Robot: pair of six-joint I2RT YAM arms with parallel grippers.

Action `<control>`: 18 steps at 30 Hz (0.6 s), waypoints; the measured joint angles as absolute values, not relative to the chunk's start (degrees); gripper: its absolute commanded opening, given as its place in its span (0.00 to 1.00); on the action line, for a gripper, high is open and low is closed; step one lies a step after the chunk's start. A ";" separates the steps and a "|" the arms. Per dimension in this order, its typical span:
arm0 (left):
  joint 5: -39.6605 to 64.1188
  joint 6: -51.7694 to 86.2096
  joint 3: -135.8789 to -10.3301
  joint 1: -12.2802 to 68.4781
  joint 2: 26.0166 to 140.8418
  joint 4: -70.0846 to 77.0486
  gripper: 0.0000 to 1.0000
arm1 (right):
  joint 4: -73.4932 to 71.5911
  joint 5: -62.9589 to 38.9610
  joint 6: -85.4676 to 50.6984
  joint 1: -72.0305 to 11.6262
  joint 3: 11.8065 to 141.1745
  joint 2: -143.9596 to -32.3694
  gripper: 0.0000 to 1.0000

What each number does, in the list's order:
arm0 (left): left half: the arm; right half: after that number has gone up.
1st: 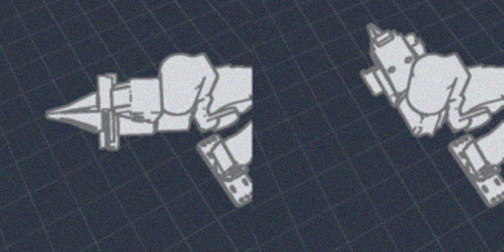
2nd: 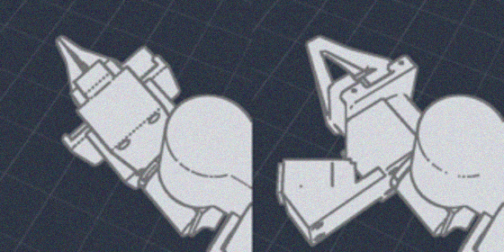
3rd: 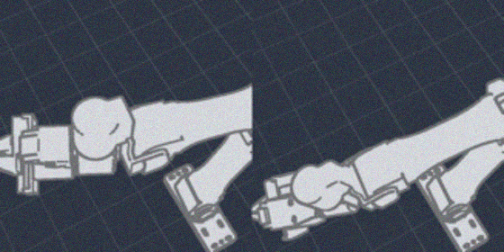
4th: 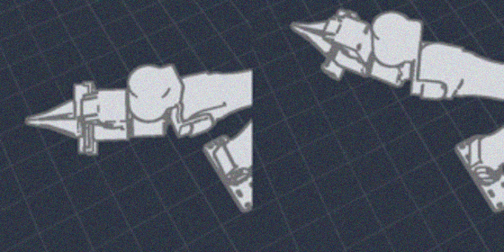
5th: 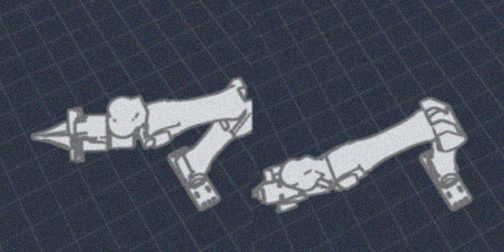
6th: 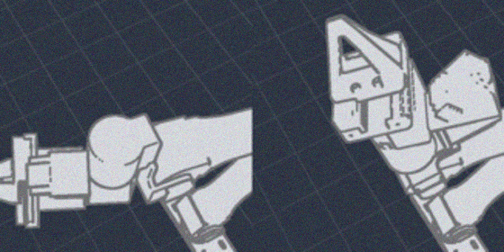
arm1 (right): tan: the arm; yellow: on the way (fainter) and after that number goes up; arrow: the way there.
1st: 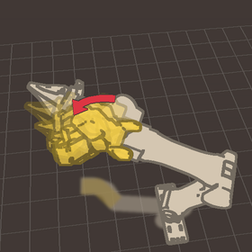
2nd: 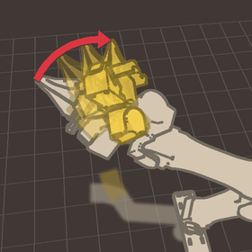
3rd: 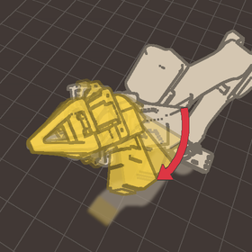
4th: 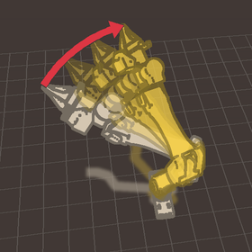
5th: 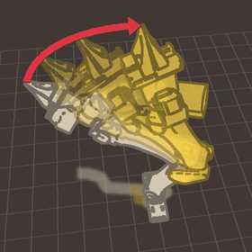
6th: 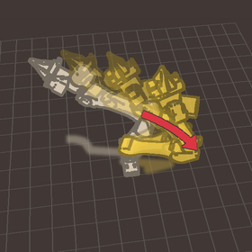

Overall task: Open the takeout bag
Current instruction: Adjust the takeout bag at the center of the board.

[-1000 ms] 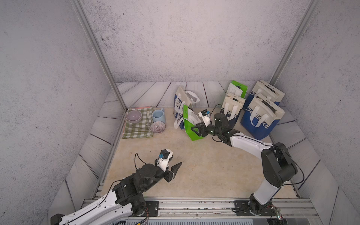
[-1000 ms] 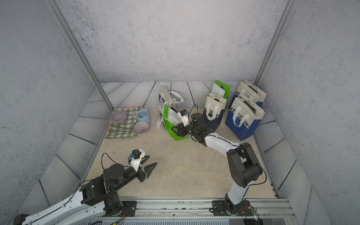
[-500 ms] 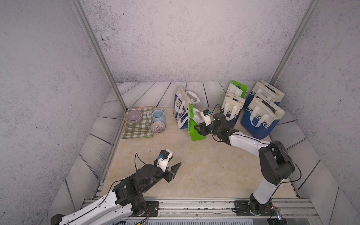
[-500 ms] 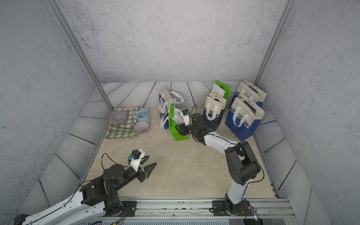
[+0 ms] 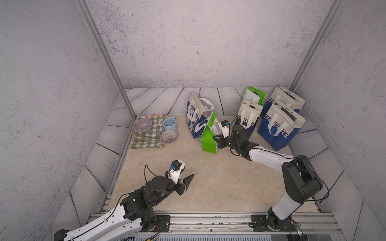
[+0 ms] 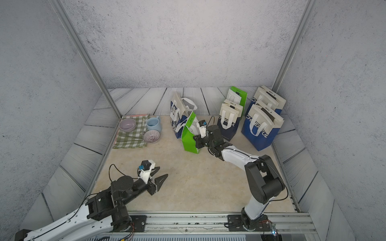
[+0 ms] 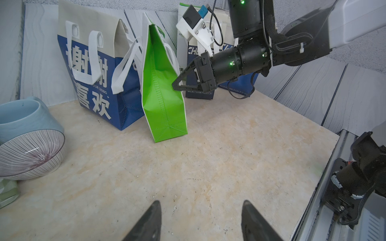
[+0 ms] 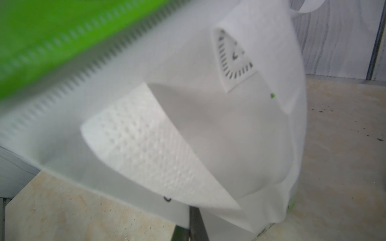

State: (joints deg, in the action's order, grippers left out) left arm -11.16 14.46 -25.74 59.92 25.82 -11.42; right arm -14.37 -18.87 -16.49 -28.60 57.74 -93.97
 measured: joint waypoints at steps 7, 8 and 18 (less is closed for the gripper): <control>-11.16 14.61 -25.61 59.92 25.85 -11.27 0.61 | -16.25 -18.50 -22.59 -30.89 50.57 -87.46 0.10; -11.14 14.63 -25.45 59.92 25.93 -11.05 0.61 | -16.51 -18.26 -23.42 -31.99 49.80 -86.80 0.14; -10.98 14.61 -25.08 59.92 28.99 -9.93 0.62 | -17.76 -17.32 -25.26 -40.91 49.12 -83.64 0.48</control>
State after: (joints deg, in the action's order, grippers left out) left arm -10.98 14.61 -25.08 59.92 28.99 -9.93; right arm -17.76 -17.32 -25.26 -40.91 49.12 -83.64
